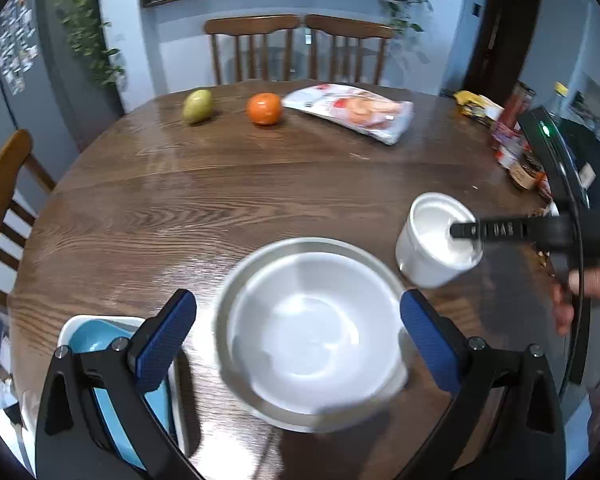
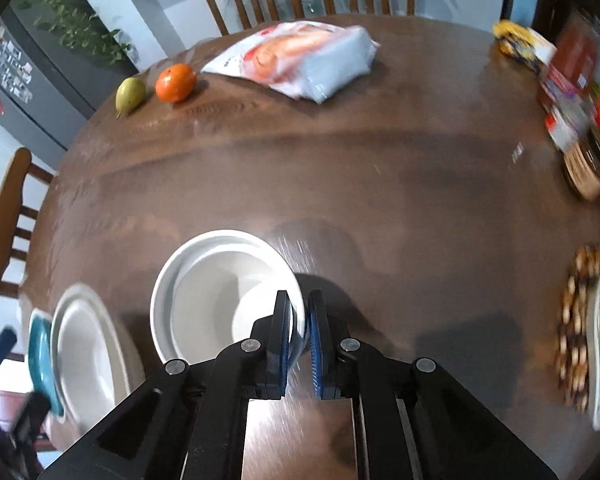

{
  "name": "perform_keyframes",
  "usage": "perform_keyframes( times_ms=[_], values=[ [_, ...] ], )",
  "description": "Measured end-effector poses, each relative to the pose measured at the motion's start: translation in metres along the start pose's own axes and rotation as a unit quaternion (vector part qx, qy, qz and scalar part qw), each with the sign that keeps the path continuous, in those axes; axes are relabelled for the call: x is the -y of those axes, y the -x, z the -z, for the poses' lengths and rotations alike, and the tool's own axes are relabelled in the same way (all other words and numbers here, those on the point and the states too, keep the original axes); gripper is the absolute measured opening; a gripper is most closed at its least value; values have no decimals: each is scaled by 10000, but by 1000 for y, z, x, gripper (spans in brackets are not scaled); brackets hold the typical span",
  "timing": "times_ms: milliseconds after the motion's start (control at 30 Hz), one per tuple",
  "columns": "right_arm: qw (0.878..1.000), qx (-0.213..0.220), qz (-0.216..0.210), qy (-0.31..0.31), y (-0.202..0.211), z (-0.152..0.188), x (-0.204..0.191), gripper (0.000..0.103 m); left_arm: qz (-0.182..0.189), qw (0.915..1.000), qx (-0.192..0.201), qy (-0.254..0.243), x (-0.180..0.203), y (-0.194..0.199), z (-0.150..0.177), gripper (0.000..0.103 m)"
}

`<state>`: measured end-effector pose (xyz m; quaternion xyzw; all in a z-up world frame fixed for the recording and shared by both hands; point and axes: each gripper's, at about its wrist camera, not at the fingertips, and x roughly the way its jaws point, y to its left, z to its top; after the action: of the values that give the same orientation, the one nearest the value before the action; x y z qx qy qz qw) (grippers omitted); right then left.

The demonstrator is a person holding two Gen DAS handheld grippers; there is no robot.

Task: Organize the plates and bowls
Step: 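Reach to the nested white bowls and grasp their rim with both grippers, then carry the nested white bowls toward the stack of white plates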

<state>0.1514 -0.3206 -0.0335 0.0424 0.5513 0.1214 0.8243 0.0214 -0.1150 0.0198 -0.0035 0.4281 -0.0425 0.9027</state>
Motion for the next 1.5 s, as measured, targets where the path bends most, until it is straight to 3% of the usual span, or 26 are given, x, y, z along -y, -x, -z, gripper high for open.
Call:
perform_keyframes(
  times_ms=[133,200,500,700,967,1167,1333,1400,1500],
  values=[
    [9997,-33,-156,-190,14,33,14,10,385,9991,-62,-170,18,5,7,100],
    [9991,-64,-289,-293,21,50,21,10,641,9974,-145,-297,32,7,10,94],
    [9967,-64,-523,-623,39,101,38,10,1181,9883,-424,-861,82,4,28,86],
    [9963,-55,-489,-707,45,117,40,10,1363,9817,-697,-1135,106,-4,38,82],
    [9943,-35,-599,-876,50,134,45,10,1475,9699,-1371,-1369,126,-29,58,81],
    [9947,1,-580,-855,52,140,43,10,1589,9671,-1659,-1097,128,-42,61,51],
    [9959,80,-474,-762,54,144,39,10,1544,9709,-1537,-997,129,-41,58,31],
    [9963,116,-436,-726,54,146,37,10,1505,9719,-1398,-1146,135,-36,59,18],
    [9972,183,-348,-639,54,147,32,11,1407,9728,-1267,-1334,139,-34,62,15]
  ],
)
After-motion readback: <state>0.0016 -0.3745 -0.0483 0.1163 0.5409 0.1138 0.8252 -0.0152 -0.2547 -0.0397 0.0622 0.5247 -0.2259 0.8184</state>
